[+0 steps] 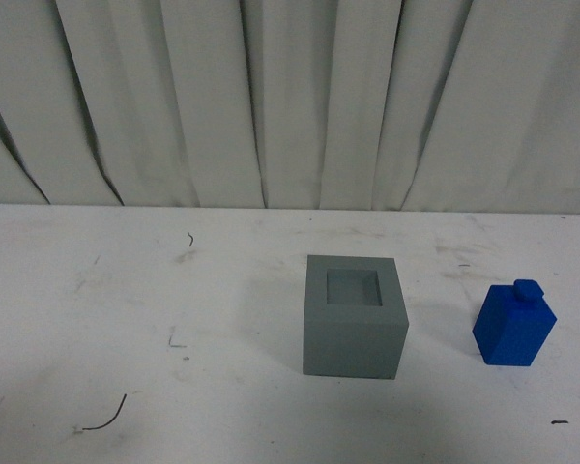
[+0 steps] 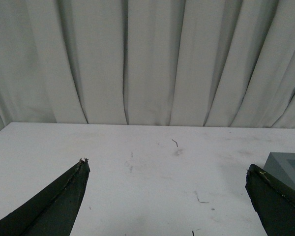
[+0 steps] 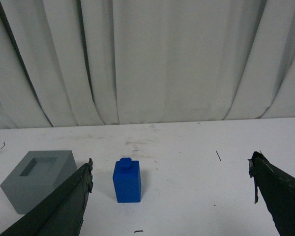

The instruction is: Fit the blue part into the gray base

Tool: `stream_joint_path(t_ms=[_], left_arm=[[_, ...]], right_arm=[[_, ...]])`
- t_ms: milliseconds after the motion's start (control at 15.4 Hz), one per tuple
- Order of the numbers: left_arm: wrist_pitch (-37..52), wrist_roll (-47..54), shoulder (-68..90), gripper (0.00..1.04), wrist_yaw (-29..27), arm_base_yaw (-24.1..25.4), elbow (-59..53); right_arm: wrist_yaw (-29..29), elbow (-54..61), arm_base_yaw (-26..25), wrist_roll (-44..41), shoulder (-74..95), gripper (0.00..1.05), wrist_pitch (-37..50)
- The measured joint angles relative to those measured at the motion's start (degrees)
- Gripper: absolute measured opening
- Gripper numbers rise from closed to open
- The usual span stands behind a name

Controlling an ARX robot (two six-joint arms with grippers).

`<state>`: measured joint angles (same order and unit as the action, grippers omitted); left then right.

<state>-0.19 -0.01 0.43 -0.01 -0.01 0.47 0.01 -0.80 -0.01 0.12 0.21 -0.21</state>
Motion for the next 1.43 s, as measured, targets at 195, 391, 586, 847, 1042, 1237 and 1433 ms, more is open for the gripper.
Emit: stream_joint_path(t_ms=[195,391,586,847,1042,1237,1433], left_arm=[[0.0,0.0,0.0,0.98,0.0,0.0,0.0],[0.0,0.0,0.0,0.98,0.0,0.0,0.0],[0.0,0.0,0.0,0.98,0.0,0.0,0.0],[0.0,0.0,0.0,0.98,0.0,0.0,0.0],[0.0,0.0,0.0,0.98,0.0,0.0,0.0],[0.0,0.0,0.0,0.98,0.0,0.0,0.0],[0.0,0.0,0.0,0.98,0.0,0.0,0.0]], right_arm=[[0.0,0.0,0.0,0.0,0.0,0.98,0.0],[0.0,0.0,0.0,0.0,0.0,0.98,0.0],[0.0,0.0,0.0,0.0,0.0,0.98,0.0],[0.0,0.0,0.0,0.0,0.0,0.98,0.0],[0.0,0.0,0.0,0.0,0.0,0.98,0.0],[0.0,0.0,0.0,0.0,0.0,0.98,0.0],[0.0,0.0,0.0,0.0,0.0,0.98,0.0]])
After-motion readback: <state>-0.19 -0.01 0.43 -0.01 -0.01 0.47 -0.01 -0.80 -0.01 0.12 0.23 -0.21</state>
